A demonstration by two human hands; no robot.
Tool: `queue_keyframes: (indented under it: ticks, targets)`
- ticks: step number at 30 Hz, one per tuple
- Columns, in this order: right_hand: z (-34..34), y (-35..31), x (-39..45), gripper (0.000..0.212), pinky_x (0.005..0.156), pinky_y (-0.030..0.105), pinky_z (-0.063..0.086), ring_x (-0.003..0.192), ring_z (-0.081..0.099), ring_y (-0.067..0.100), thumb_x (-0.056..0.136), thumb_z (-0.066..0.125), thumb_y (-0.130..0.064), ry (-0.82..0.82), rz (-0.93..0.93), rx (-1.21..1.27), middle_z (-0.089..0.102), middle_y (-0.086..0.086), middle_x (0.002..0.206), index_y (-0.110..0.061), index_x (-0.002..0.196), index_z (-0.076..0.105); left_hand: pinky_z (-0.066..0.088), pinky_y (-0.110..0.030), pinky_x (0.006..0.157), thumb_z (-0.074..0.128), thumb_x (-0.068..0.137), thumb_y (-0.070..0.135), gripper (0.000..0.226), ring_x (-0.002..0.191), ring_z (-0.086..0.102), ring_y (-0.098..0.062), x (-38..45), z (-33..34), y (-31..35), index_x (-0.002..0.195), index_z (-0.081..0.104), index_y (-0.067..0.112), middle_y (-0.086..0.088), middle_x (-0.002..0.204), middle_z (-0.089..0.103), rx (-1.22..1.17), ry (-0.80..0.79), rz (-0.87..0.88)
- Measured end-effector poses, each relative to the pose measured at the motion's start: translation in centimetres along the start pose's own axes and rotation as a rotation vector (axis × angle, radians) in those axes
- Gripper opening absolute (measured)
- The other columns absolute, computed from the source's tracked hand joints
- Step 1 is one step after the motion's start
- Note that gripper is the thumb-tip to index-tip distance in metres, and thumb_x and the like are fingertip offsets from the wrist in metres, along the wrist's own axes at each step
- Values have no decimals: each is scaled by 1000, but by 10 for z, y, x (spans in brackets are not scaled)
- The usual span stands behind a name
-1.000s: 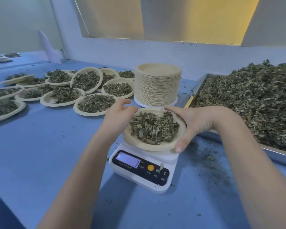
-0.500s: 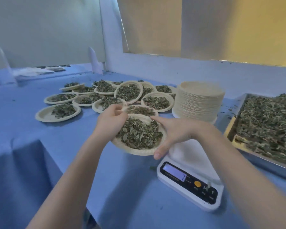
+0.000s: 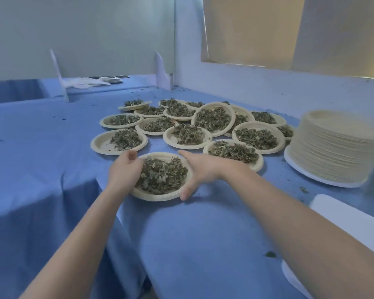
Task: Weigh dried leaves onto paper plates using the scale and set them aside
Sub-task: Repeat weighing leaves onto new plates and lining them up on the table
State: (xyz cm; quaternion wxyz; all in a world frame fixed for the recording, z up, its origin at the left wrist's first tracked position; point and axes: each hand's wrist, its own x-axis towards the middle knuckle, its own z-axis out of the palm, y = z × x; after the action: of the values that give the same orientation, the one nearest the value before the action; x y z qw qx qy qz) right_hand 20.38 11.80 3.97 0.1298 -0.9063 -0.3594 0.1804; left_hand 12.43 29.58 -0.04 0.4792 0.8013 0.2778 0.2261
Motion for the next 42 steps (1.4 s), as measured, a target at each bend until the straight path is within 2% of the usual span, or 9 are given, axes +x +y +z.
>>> queue_keyframes:
  ticks: [2,7,11,13,16,19,23,36,42]
  targets:
    - [0,1,12,125,112,34,29,138,33,21,58,89,-38,60,16,69,33,2,152,-19,151,9,34,-28,86,51,91,24,41,116,49,-20,11,3,-5,131,51,17,-1,130,55,26,20,2]
    - [-1,8,33,95,104,40,39,122,50,27,71,83,-25,240,72,155,51,12,136,-9,146,28,31,-26,75,55,88,17,40,86,52,-16,36,12,-7,126,51,8,-3,111,55,-34,58,-22]
    - [-1,8,44,56,95,41,45,105,60,27,80,75,-16,323,82,99,64,12,112,-6,128,49,37,-35,81,56,84,15,7,96,48,-28,47,26,-6,85,51,11,-9,105,49,-58,115,-38]
    - [-1,7,50,46,92,42,48,101,61,27,84,70,-14,351,112,62,65,12,109,-6,125,51,35,-40,96,56,85,18,28,115,44,-33,49,31,-3,107,54,2,-16,124,47,-26,111,-51]
    - [0,4,55,35,88,41,50,101,60,29,90,58,-10,385,143,4,65,13,109,-7,124,51,21,-42,112,54,87,20,58,134,27,-35,46,34,4,137,36,-3,-19,144,31,12,134,-69]
    - [0,2,51,43,85,41,51,100,59,30,92,50,-3,396,129,-17,62,15,113,-11,134,44,13,-40,114,52,88,22,62,139,13,-34,33,32,8,142,29,1,-17,152,18,46,161,-64]
    - [-3,-1,33,54,87,42,51,99,60,29,91,47,1,398,110,12,62,15,111,-16,142,38,18,-39,110,55,85,20,60,134,18,-33,7,28,15,138,35,3,-16,145,24,129,222,123]
    - [-39,34,-105,43,88,38,48,105,58,27,86,54,-11,536,83,-16,64,11,114,-17,129,54,43,-38,93,59,84,18,33,109,54,-26,-98,103,120,116,57,10,-9,118,57,-23,-140,436]
    - [-78,108,-185,44,85,34,46,104,58,25,85,61,-14,652,199,-95,65,7,113,-19,128,56,39,-30,85,53,87,15,34,109,53,-24,-141,175,188,120,55,9,-8,119,57,-29,-277,665]
